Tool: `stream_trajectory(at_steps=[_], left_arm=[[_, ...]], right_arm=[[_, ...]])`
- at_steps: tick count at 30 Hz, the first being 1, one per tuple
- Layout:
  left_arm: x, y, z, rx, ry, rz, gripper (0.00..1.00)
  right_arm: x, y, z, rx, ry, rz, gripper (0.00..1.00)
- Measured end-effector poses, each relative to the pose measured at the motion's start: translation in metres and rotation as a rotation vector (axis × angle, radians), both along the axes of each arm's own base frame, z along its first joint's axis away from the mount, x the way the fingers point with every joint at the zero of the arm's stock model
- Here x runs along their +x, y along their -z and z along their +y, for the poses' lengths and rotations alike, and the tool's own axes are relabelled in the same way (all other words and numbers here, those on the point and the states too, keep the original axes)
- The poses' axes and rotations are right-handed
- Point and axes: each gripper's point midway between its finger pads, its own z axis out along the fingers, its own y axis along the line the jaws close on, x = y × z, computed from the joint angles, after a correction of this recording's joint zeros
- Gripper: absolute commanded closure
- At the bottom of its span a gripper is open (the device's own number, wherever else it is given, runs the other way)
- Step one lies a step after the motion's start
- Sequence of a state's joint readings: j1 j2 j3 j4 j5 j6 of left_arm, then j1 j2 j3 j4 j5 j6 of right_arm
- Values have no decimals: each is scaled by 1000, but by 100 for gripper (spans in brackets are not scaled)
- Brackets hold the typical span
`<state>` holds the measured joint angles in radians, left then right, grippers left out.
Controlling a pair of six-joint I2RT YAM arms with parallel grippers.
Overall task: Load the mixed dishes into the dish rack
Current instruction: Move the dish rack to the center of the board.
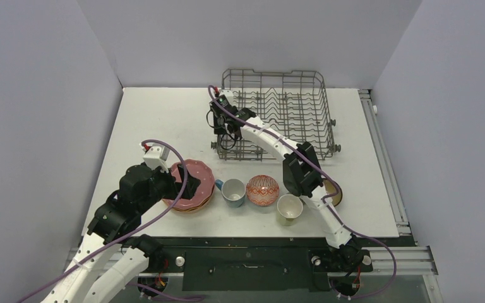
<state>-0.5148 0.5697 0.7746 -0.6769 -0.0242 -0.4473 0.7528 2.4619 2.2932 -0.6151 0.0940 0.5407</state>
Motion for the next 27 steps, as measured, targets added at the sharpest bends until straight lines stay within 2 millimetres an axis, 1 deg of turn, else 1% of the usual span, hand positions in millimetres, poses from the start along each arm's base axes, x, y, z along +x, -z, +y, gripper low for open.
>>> stream_trajectory(at_steps=[7,12,15,18,20,22,26,27], left_arm=[[0,0,0,0,-1,0,4],[0,0,0,0,-2,0,4],[0,0,0,0,-2,0,4],[0,0,0,0,-2,0,4],[0,0,0,0,-2,0,4],[1,0,1,0,-4,0,4],[1,0,1,0,-5,0,4],[1,0,1,0,-5,0,4]], right_arm=[[-4,-5,20,46,-11,-24,100],[-6,-2,37,77,-24,-43,100],[-5,-3,44,97,-24,-54,100],[-5,-4,46,105,-20,-59,100],[-5,-5,46,110,-18,-60,97],[-4,-6,47,113,-16,-62,91],[-3,-6,47,117,-14,-67,79],[-3,-6,48,119,-16,-68,75]])
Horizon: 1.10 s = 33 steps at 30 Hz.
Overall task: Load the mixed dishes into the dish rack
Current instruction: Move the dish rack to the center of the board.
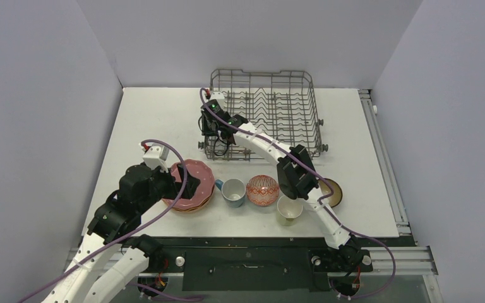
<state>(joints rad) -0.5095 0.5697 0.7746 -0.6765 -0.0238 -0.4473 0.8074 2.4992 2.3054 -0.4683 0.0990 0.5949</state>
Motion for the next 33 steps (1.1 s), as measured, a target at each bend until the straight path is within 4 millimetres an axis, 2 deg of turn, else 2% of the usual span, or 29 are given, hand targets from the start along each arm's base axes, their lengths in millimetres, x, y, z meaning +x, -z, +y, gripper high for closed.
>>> stream_trajectory(at_steps=[2,7,14,17,22,27,30,33], left_arm=[[0,0,0,0,0,0,4],[0,0,0,0,0,0,4],[0,1,0,2,-1,2,4],[0,1,0,2,-1,3,4],[0,1,0,2,-1,3,4],[1,1,0,4,1,2,4],[1,1,0,7,2,3,4],[2,1,-1,8,2,2,4]], right_arm=[[0,0,3,12,-12,-5,68],[0,-6,14,46,-37,-31,57],[-1,-11,18,68,-42,-52,52],[-3,-20,17,76,-45,-61,51],[-12,-59,10,91,-59,-107,50],[-21,-100,-7,94,-58,-162,50],[-31,-120,-22,81,-56,-189,49],[-43,-129,-43,50,-48,-199,49]])
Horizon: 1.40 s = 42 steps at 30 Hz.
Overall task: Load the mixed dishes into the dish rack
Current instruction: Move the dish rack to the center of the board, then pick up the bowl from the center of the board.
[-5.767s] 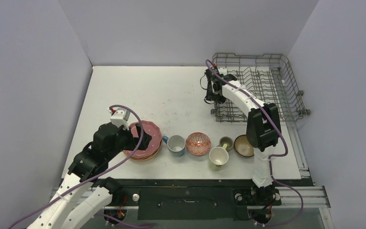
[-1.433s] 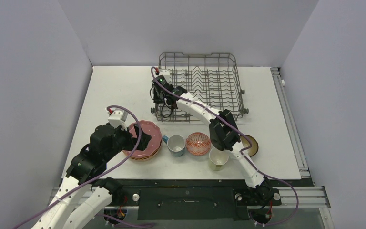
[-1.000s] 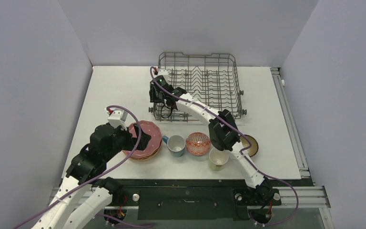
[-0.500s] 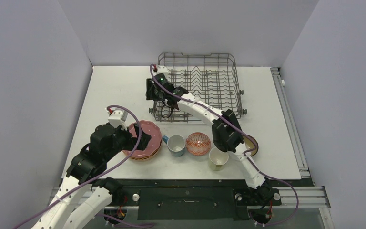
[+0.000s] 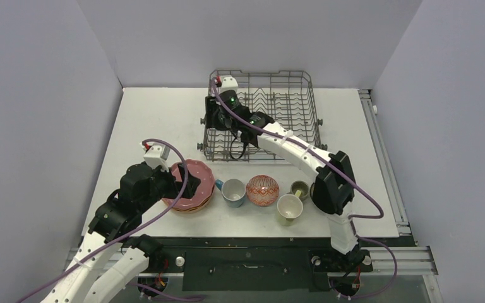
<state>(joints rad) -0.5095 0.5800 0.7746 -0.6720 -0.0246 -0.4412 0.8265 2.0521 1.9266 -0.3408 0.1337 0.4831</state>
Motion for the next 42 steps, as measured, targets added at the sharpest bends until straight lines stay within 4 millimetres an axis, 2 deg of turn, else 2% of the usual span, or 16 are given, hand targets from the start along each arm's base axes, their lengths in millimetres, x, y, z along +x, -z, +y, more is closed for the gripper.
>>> stream_trajectory(at_steps=[5,16,27,34,38,42], left_arm=[[1,1,-1,2,1,4,4],[5,4,-4,7,5,14,4],[2,4,-16,-10,69,29,4],[2,10,-21,-8,86,54,4],[3,13,-22,0,89,68,4],[4,17,-23,9,94,83,4]], right_arm=[[-21,-10,-36,-55,26,-14,49],[-80,-38,-133,-155,109,-55,47],[-133,-40,-229,-222,217,-5,47],[-162,-30,-291,-224,355,75,47],[-174,-14,-330,-254,474,141,46],[-188,5,-354,-292,561,200,44]])
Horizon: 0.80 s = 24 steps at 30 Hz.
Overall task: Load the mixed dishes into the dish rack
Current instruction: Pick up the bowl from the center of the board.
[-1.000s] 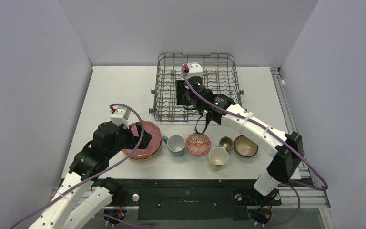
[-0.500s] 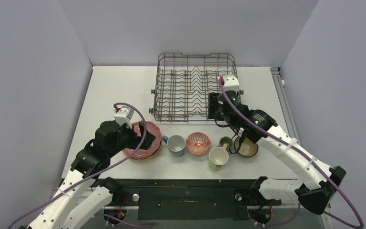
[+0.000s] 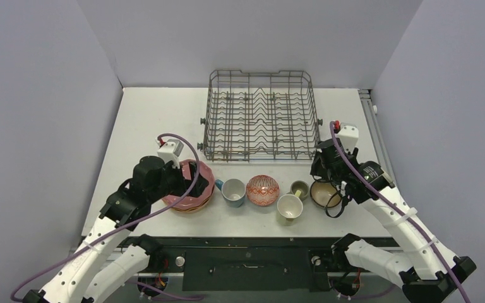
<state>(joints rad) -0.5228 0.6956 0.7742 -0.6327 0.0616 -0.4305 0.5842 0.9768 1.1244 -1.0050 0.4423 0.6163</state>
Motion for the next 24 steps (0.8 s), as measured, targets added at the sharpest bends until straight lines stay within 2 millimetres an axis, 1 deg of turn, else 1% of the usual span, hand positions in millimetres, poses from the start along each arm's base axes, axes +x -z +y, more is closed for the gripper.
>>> stream_trajectory(at_steps=[4,7,12,18,24], left_arm=[[1,5,-2,9,11,18,4],[0,8,-5,11,23,36,4],[0,13,-7,16,32,52,4],[-2,17,-7,20,36,60,4],[-2,17,-6,22,34,59,4]], right_arm=[[-13,23,-19,-9,85,61,44],[-22,42,-40,-11,184,107,44],[-36,62,-66,20,319,142,44],[-52,87,-79,69,419,193,44],[-65,116,-86,124,499,260,44]])
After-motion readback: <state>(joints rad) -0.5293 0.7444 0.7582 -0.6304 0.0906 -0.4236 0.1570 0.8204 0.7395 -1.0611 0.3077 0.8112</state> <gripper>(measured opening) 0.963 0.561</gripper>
